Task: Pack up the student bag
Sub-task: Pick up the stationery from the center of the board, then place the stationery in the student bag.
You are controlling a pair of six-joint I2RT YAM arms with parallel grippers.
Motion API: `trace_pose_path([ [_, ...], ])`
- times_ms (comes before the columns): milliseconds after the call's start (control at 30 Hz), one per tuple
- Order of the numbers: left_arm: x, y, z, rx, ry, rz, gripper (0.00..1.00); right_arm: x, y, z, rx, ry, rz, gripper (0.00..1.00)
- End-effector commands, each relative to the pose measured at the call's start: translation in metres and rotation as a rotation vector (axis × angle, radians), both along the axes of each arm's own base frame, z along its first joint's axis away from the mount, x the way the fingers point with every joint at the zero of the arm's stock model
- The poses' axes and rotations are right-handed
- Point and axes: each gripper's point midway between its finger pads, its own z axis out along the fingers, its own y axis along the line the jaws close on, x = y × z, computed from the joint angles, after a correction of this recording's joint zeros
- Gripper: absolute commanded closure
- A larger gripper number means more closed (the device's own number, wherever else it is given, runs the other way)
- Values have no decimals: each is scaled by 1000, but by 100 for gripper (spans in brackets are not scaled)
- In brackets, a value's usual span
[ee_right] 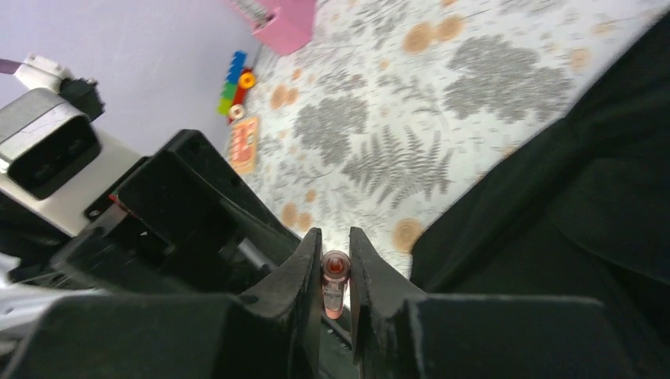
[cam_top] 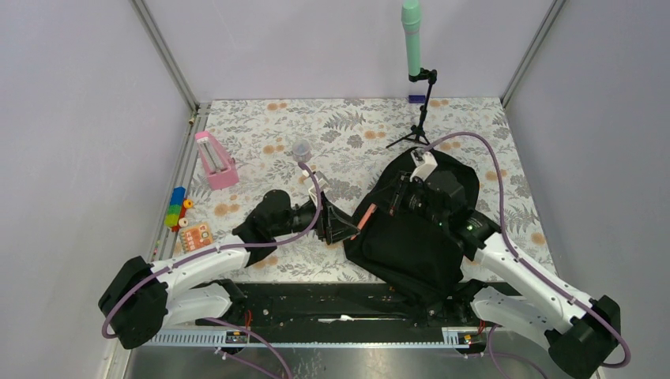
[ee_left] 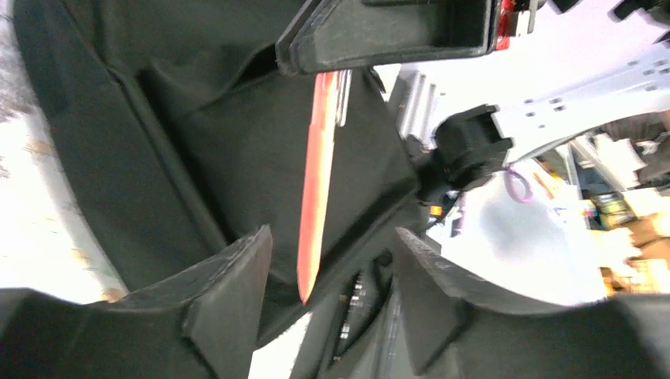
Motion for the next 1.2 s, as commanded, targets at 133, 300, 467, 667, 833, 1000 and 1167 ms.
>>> trace_pose_path([
  [133, 4, 4, 16, -40, -62, 44, 18, 36, -104, 17, -357, -193, -352, 100],
  [300, 4, 7, 3, -25, -24, 61, 16, 56, -151, 25, -395, -204, -456, 100],
  [467, 5, 10, -8, -11, 6, 90, 16, 72, -173, 22, -468, -199, -505, 100],
  [667, 2, 15, -18, 3, 24, 100, 16, 78, -175, 28, -451, -211, -487, 100],
  [833, 2, 18, -21, 17, 27, 107, 16, 69, -175, 24, -467, -128, -438, 100],
  [1000, 1, 18, -20, 19, 22, 107, 15, 54, -162, 1, -489, -20, -306, 100],
  [1167, 0, 20, -22, 30, 24, 108, 15, 46, -150, -22, -518, 34, -168, 100],
])
